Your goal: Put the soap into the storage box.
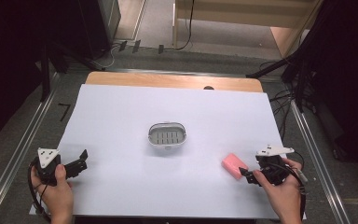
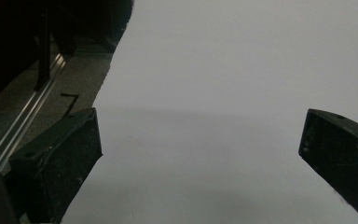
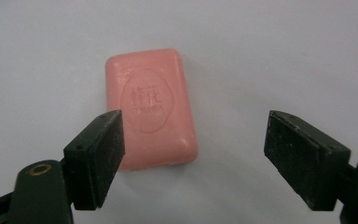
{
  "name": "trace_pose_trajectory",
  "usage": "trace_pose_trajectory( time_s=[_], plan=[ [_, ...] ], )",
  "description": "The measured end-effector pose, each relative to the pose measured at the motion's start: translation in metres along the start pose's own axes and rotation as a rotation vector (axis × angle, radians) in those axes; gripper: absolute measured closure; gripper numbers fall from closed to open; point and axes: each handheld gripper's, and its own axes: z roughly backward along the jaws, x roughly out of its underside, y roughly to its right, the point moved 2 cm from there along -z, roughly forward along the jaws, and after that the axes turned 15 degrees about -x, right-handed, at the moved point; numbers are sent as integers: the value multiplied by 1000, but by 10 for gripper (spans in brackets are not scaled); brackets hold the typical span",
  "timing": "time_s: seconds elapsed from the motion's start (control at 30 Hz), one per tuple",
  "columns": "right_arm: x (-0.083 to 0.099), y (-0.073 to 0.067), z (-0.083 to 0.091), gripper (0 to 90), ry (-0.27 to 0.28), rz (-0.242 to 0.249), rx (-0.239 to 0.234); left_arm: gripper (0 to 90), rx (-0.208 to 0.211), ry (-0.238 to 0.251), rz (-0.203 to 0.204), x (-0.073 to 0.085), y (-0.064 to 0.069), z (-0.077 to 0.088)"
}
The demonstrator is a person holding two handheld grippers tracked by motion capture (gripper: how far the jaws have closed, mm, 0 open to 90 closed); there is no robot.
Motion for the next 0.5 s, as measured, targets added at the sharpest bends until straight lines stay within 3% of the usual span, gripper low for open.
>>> trace_pose_trajectory(
  time_s=[0.3,0.5],
  plan=[
    [-12,-6,-18,209,-72,-19,-45,0,0,0,-11,0,1,0],
    [-15,-8,-30,215,-103,-26,-46,0,-1,-1,-16,0,1,0]
  ],
)
